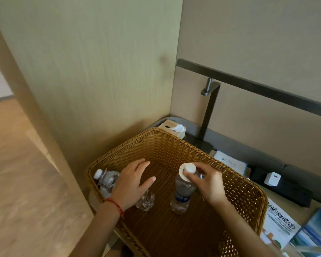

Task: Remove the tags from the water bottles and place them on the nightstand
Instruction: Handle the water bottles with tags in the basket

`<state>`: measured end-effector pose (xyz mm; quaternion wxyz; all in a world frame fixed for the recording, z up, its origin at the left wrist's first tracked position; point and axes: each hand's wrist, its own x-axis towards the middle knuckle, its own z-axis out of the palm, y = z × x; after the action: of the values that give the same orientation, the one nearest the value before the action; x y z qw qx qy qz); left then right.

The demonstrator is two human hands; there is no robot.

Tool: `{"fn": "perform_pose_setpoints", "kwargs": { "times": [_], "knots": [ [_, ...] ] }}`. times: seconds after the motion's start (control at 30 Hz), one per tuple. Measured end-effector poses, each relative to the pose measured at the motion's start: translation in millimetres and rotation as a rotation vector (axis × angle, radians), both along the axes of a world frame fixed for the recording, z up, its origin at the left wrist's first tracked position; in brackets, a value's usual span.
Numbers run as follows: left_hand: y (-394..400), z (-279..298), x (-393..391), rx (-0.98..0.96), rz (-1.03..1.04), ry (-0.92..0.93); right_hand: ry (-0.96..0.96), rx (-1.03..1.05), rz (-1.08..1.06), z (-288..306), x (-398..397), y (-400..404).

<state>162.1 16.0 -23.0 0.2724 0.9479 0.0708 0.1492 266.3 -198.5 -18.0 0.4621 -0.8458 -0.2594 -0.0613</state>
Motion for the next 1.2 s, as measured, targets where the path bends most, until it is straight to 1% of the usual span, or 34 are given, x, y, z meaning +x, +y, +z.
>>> {"fn": "perform_pose_setpoints", "kwargs": {
  "times": [0.17,0.27,0.4,0.53,0.63,0.77,0.93,1.07,1.13,1.2],
  "knots": [
    [27.7,2.8,-18.2,-0.012,0.081,-0.020,-0.017,0.027,0.041,-0.5,-5.8,31.8],
    [43.1,3.4,-25.9,-0.025,0.134,-0.014,0.010,0.018,0.070,-5.7,-9.1,45.8],
    [53.7,3.3,-31.7,-0.114,0.166,0.025,0.034,-0.004,0.093,-11.4,-9.2,50.6],
    [50.7,6.3,-31.8,-0.301,0.229,-0.011,0.035,0.010,0.097,-10.9,-8.8,48.1],
    [40.4,6.4,-26.5,-0.424,0.353,-0.055,0.038,0.018,0.097,-10.5,-8.4,48.1],
    [28.1,4.8,-21.3,-0.622,0.487,-0.043,0.021,0.023,0.100,-11.4,-6.0,47.8],
    [12.2,4.8,-15.4,-0.991,0.653,-0.062,0.025,0.002,0.132,-10.5,-0.1,45.1],
    [3.0,-8.6,-8.2,-1.304,0.811,-0.090,0.011,0.000,0.166,-8.9,2.0,47.0],
    [-1.8,-14.8,-3.6,-1.420,0.897,-0.098,0.017,-0.005,0.185,-8.8,4.1,47.8],
    [-6.1,-19.2,0.6,-1.485,0.965,-0.127,0.016,-0.010,0.205,-9.3,7.3,48.1]
  ]
}}
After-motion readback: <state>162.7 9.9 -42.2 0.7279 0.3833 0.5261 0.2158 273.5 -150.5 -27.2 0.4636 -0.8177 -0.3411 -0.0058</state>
